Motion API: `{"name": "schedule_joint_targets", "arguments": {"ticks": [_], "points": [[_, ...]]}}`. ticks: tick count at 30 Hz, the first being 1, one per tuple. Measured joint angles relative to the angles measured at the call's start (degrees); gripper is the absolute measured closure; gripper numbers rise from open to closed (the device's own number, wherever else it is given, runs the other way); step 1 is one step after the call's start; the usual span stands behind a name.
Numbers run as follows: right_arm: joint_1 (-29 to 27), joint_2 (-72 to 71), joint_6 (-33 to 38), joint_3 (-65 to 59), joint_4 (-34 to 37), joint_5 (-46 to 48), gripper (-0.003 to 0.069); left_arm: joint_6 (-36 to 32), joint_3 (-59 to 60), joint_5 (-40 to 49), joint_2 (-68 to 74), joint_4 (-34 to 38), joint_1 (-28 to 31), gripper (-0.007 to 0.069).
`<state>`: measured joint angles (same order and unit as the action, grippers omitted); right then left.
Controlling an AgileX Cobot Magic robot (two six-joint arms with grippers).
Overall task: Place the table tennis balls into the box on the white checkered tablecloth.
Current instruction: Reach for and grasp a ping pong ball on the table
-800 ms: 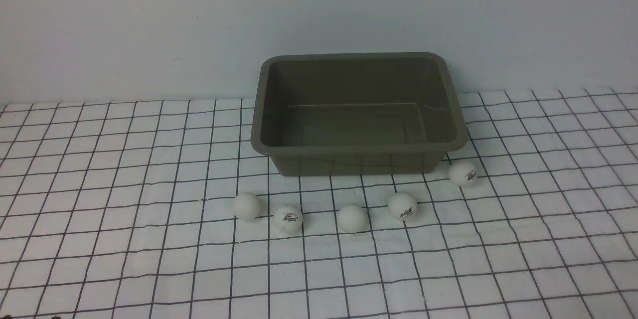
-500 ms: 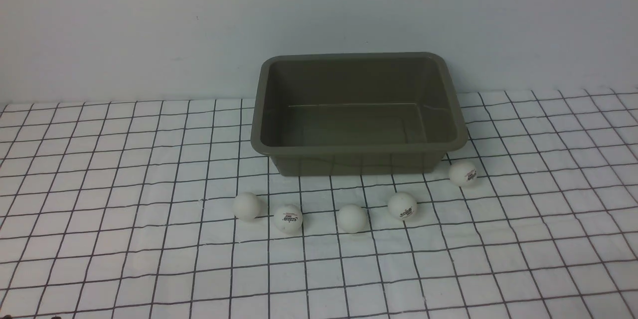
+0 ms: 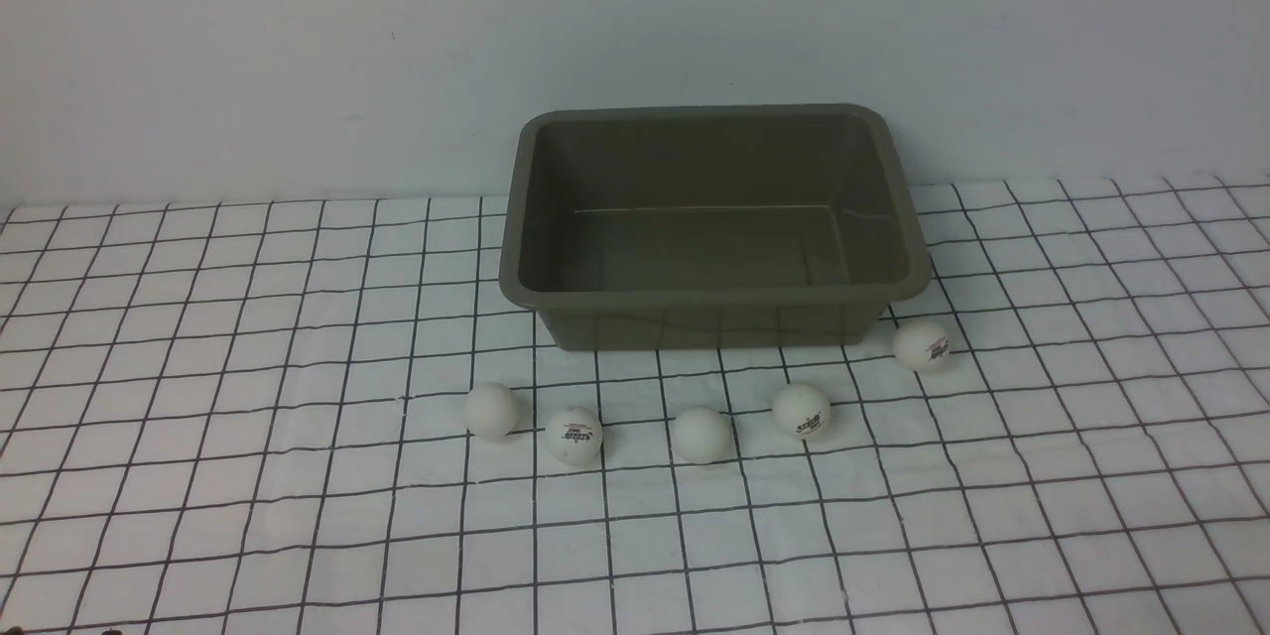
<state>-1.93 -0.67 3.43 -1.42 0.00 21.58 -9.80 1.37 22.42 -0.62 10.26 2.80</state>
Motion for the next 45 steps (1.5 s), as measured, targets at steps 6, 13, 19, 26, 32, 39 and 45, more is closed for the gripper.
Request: {"name": "schedule_joint_targets", "arguments": {"ticks": [6,13,19,26,32,39,45], "points": [[0.0,0.0,0.0,0.0,0.0,0.0,0.0561,0.0,0.0,0.0,0.0,0.0,0.0,0.0272],[0.0,0.0,0.0,0.0,0.0,0.0,0.0561,0.0,0.0,0.0,0.0,0.0,0.0,0.0272],[0.0,0.0,0.0,0.0,0.0,0.0,0.0561,0.0,0.0,0.0,0.0,0.0,0.0,0.0272],[0.0,0.0,-1.0,0.0,0.0,-0.8,0.0561,0.0,0.0,0.0,0.0,0.0,0.0,0.0272],[0.0,0.0,-2.1,5.4,1.1,-0.8,0.0561,0.0,0.0,0.0,0.0,0.0,0.0,0.0272],[0.0,0.3,-2.1,18.9,1.7,7.0,0.0561,0.0,0.0,0.0,0.0,0.0,0.0,0.0272],[0.0,3.3,-2.1,31.8,4.3,23.3,0.0561,0.0,0.0,0.0,0.0,0.0,0.0,0.0272]]}}
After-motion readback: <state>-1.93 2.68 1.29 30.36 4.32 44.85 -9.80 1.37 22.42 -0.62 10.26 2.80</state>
